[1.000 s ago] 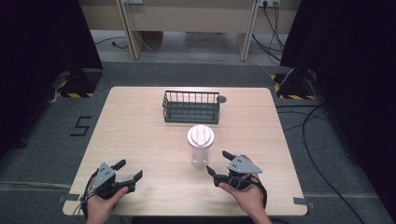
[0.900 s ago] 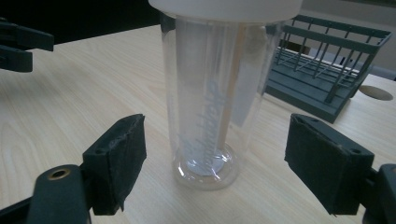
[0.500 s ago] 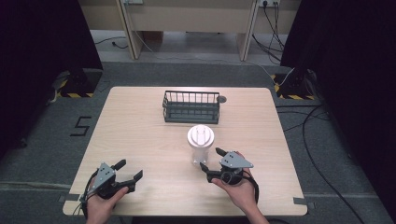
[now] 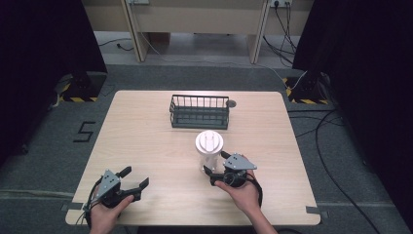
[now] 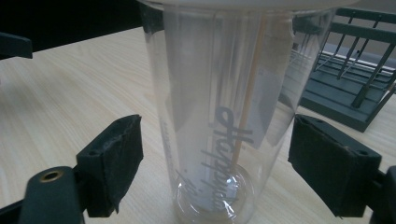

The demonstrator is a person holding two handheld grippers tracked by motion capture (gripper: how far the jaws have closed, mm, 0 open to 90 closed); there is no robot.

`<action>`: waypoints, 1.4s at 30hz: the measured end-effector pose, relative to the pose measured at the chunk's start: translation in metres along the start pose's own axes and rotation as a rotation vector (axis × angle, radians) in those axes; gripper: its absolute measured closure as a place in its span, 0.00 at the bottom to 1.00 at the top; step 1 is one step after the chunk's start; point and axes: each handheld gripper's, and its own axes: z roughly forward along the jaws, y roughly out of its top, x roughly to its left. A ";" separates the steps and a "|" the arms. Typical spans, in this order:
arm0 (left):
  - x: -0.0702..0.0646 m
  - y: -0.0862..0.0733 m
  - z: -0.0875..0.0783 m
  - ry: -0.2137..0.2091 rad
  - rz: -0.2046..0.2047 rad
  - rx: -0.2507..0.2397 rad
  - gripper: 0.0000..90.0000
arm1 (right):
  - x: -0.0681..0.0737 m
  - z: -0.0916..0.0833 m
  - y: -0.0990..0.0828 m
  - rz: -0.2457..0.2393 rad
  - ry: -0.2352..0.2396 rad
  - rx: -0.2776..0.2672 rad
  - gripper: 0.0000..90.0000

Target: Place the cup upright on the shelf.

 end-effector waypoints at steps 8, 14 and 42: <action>0.000 0.000 0.000 -0.001 0.000 -0.001 0.17 | -0.003 0.012 -0.002 0.026 -0.005 0.004 0.19; 0.000 0.000 0.000 -0.004 0.000 -0.002 0.17 | -0.004 0.023 -0.005 0.036 -0.005 0.010 0.18; -0.001 0.001 0.001 -0.012 0.000 -0.007 0.17 | -0.006 0.032 -0.002 0.007 0.007 -0.017 0.20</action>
